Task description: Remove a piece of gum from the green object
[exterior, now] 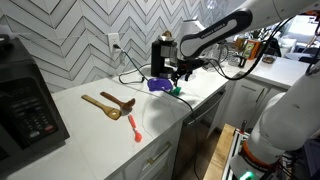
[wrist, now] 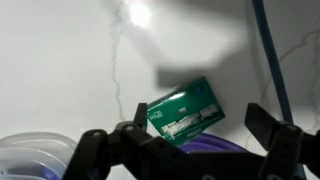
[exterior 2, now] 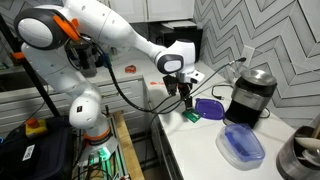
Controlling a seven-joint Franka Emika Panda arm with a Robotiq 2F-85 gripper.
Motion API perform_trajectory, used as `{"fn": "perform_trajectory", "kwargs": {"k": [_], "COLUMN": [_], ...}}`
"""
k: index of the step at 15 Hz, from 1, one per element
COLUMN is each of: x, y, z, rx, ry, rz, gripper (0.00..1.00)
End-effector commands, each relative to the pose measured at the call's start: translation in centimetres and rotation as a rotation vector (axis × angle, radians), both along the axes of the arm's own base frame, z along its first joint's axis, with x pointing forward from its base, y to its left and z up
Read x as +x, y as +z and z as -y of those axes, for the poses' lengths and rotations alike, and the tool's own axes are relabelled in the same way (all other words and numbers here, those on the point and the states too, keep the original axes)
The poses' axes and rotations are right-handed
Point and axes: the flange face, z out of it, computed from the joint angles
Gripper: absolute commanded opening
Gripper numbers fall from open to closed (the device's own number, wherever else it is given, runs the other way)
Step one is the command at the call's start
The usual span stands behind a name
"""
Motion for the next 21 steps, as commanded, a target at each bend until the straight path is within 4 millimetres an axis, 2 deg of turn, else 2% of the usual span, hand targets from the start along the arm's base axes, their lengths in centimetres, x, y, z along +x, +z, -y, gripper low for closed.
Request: {"fn": "perform_trajectory", "kwargs": {"k": [1,4,10,14,17,18,21], "x": [1.4,2.4,4.6,5.2,5.5,5.5,5.5], "y": [-2.2,-3.2,-4.7,-5.5,-5.8,-5.7,-5.0], "z": [1.3,2.1,2.3,2.5,2.7,2.8,2.9], "rx": [-0.016,-0.025,0.021,0.056,0.07,0.076,0.09], "ry": [-0.046,-0.04,-0.056,-0.082,-0.094,-0.098,-0.103], "rz": [-0.04,-0.042,0.029,0.069,0.085,0.089,0.11], "gripper": [1.0,1.0,1.0,0.88,0.85,0.86,1.0]}}
